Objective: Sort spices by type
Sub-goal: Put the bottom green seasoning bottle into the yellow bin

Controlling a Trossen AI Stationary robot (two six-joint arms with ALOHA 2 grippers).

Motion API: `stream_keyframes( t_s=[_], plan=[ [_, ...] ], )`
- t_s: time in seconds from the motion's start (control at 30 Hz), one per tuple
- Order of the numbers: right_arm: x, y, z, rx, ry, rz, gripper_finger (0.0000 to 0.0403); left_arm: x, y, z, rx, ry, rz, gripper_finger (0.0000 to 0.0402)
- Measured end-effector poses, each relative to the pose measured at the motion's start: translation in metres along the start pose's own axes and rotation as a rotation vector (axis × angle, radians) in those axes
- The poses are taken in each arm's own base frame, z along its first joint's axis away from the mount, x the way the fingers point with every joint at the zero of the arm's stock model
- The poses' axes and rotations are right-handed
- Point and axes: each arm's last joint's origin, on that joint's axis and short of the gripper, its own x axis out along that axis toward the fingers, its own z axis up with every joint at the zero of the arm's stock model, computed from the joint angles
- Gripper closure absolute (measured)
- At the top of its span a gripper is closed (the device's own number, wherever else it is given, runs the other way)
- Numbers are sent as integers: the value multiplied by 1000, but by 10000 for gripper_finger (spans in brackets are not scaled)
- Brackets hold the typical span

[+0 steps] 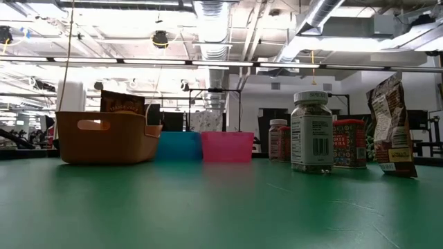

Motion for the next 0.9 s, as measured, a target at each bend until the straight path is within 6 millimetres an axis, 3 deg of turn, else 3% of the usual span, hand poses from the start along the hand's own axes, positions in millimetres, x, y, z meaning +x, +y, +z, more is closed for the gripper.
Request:
stream_keyframes(
  t_s=[0.43, 0.9],
  plan=[
    [22, 2, -11, -20, -12, -39, 97, 0, 9, -15, 88, 82, 119, 125],
    [23, 1, -11, -12, -22, -24, 97, 12, 6, -32, 144, 27, 167, 125]
  ],
)
